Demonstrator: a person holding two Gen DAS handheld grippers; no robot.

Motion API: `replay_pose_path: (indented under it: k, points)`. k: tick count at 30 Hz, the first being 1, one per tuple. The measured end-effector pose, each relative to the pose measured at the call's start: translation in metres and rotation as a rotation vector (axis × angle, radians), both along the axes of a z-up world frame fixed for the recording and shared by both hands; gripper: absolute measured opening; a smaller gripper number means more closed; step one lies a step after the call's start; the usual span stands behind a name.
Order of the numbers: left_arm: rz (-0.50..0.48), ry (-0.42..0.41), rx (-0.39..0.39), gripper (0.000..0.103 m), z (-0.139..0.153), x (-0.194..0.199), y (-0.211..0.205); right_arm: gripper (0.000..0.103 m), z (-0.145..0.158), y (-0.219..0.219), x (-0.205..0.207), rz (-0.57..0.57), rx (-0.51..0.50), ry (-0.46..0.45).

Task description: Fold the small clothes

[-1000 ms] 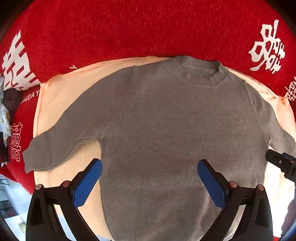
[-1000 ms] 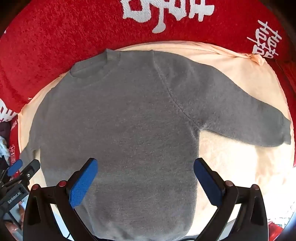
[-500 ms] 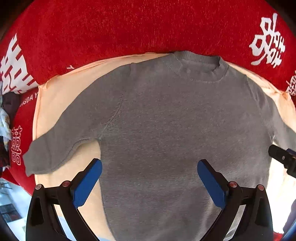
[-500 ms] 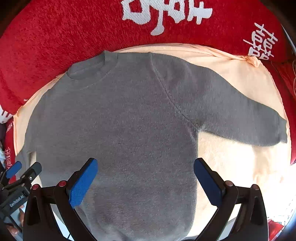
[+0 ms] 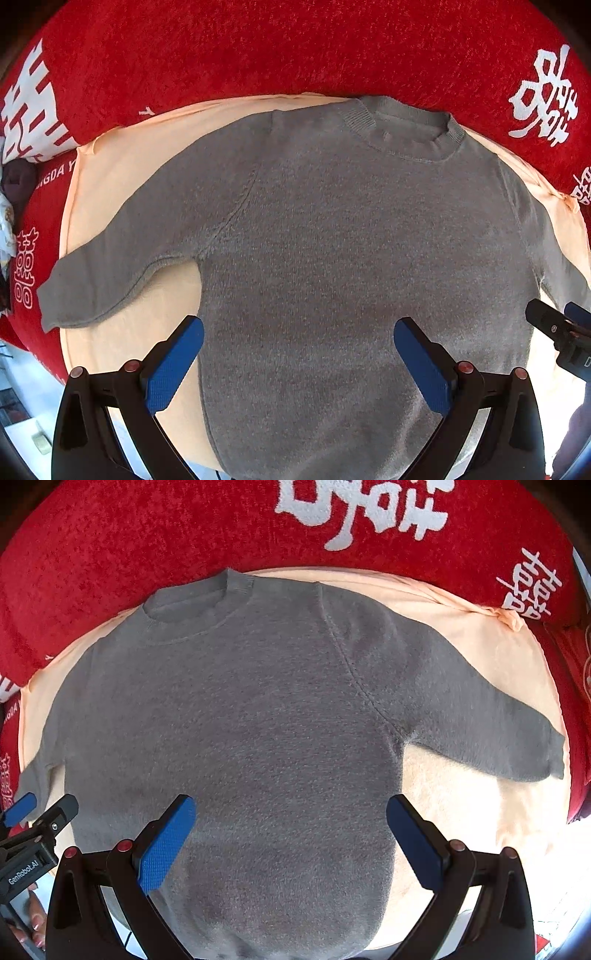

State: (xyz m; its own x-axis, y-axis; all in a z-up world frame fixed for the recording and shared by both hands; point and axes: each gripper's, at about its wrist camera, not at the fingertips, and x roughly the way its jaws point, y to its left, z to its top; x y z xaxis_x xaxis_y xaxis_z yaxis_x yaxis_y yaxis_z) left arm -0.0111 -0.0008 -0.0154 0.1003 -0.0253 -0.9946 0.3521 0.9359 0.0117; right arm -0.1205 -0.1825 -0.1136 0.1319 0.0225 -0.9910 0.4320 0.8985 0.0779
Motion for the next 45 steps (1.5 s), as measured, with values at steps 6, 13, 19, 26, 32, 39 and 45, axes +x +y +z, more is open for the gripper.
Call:
replay_pose_path:
  k: [6, 13, 19, 26, 32, 39, 45]
  points:
    - [0.009, 0.006, 0.003, 0.103, 0.001, -0.003, -0.001, 0.103, 0.003, 0.002, -0.001, 0.013, -0.009, -0.006]
    - [0.013, 0.010, 0.011, 0.103, 0.000, -0.006, 0.002, 0.103, 0.005, 0.003, -0.002, 0.020, -0.009, -0.009]
    - [0.019, 0.015, 0.012, 0.103, 0.000, -0.008, 0.000, 0.103, 0.005, 0.003, -0.002, 0.021, -0.008, -0.009]
    - [0.024, 0.016, 0.015, 0.103, 0.001, -0.009, 0.001, 0.103, 0.005, 0.003, -0.002, 0.025, -0.010, -0.008]
    - [0.024, 0.015, 0.019, 0.103, 0.001, -0.010, 0.001, 0.103, 0.007, 0.004, -0.003, 0.028, -0.012, -0.010]
    - [0.026, 0.018, 0.022, 0.103, 0.000, -0.013, 0.002, 0.103, 0.008, 0.005, -0.005, 0.032, -0.014, -0.010]
    - [0.024, 0.015, 0.027, 0.103, -0.001, -0.014, 0.001, 0.103, 0.006, 0.006, -0.005, 0.035, -0.010, -0.006]
